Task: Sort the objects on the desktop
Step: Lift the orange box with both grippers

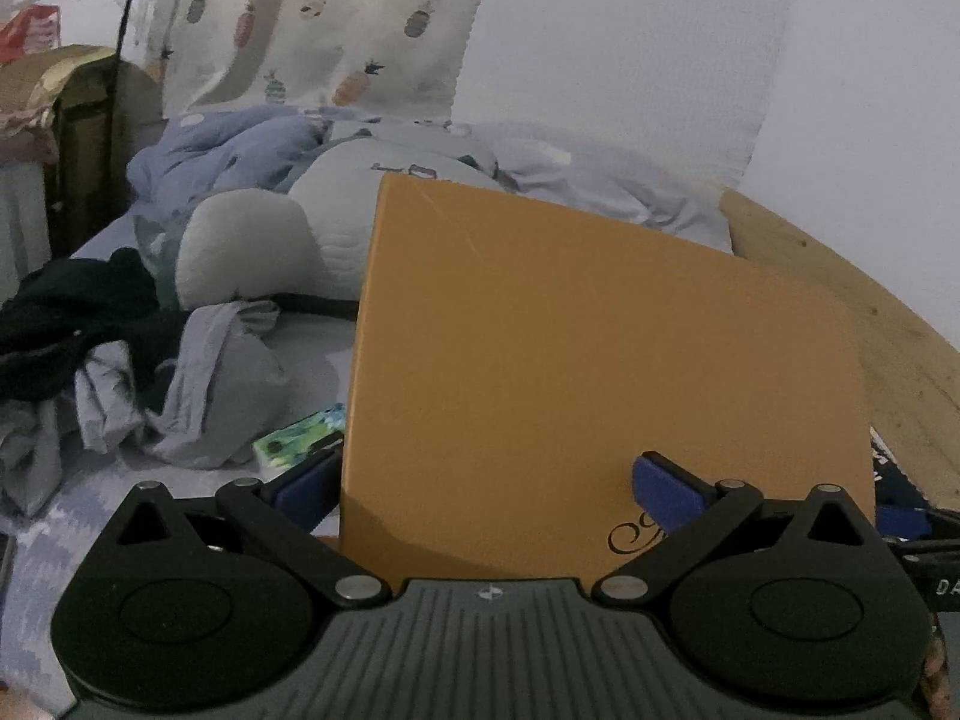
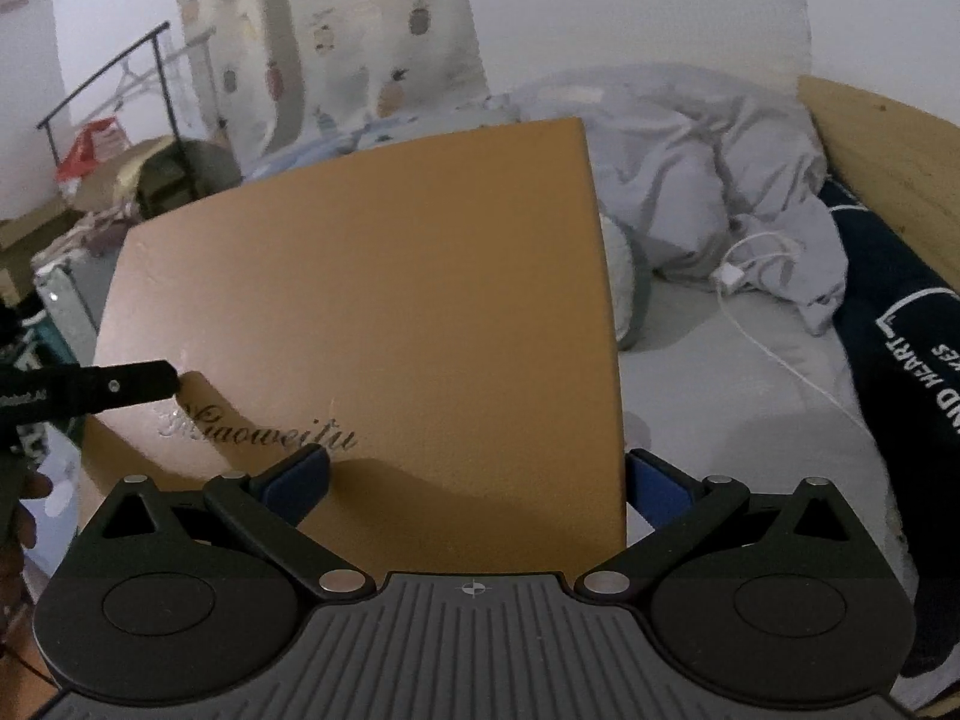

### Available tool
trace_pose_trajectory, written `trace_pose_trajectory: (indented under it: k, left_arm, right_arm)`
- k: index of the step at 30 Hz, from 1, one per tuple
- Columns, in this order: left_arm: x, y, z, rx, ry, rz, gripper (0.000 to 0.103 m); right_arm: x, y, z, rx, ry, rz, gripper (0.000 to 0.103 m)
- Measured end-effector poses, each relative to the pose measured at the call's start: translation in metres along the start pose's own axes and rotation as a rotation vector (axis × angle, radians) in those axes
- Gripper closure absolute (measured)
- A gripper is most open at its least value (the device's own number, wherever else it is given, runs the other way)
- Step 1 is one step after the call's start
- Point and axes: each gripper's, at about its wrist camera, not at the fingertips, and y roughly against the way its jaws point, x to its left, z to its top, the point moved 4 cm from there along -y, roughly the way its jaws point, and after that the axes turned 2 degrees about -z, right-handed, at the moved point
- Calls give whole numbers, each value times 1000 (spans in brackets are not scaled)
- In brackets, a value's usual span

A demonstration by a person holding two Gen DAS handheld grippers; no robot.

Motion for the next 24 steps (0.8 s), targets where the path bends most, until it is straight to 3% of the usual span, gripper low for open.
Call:
trace_pose_trajectory:
  k: [12,24]
  left_arm:
    - [32,33,-31,2,16,46,0]
    - [67,49,-67,65,47,90,0]
  right_arm:
    - [39,4,-33,40,39,40,0]
    - [78,-7,-75,134,71,72,0]
